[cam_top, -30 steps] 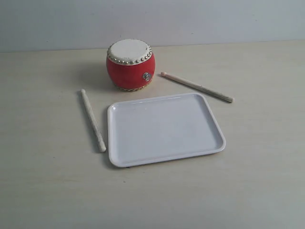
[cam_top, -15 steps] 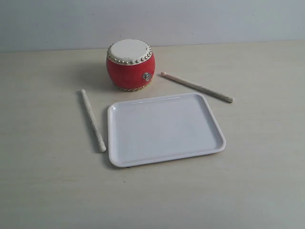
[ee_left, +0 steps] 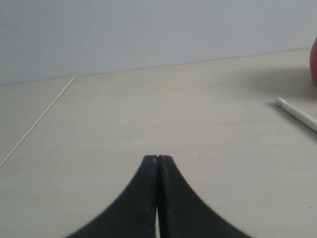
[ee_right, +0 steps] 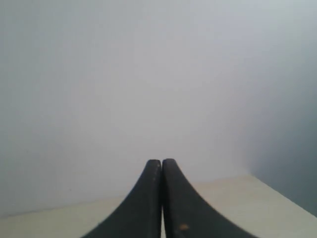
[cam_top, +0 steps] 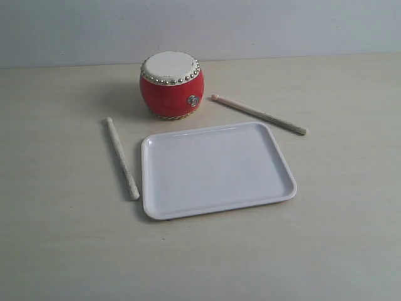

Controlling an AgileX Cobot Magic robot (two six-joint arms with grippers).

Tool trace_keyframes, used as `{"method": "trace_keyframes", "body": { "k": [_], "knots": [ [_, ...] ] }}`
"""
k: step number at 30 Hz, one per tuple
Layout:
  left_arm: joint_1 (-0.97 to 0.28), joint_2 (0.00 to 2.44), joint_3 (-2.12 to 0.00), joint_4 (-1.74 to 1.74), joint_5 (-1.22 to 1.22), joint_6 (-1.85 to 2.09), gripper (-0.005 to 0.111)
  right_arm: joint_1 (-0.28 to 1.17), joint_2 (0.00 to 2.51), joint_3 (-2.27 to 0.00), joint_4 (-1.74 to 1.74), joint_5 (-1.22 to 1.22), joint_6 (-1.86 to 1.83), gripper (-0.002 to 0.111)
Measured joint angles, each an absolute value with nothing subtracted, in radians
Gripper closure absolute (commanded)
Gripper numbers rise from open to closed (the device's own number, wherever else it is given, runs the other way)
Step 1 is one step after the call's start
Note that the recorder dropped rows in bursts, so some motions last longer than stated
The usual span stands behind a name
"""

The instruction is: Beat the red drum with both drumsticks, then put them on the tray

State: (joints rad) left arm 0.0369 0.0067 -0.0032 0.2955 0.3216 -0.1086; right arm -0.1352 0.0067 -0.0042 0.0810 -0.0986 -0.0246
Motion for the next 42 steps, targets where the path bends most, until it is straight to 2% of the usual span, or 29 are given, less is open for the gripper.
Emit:
{"method": "trace_keyframes", "body": {
  "k": [18,29,34,42],
  "knots": [
    [0.037,0.007,-0.003,0.296,0.322,-0.109,0.107,-0.135,0.007,-0.004,0.281,-0.177,0.279,0.108],
    [0.037,0.007,-0.003,0.296,0.322,-0.109,0.107,-0.135,0.012,-0.015,0.293,-0.078,0.438,0.108],
    [0.037,0.007,-0.003,0.296,0.322,-0.109,0.107,-0.135,0.143,-0.11,0.293,-0.067,0.411,0.108],
    [0.037,0.007,-0.003,0.296,0.322,-0.109,0.107,-0.135,0.603,-0.375,0.293,-0.03,0.226,0.108]
  ]
}}
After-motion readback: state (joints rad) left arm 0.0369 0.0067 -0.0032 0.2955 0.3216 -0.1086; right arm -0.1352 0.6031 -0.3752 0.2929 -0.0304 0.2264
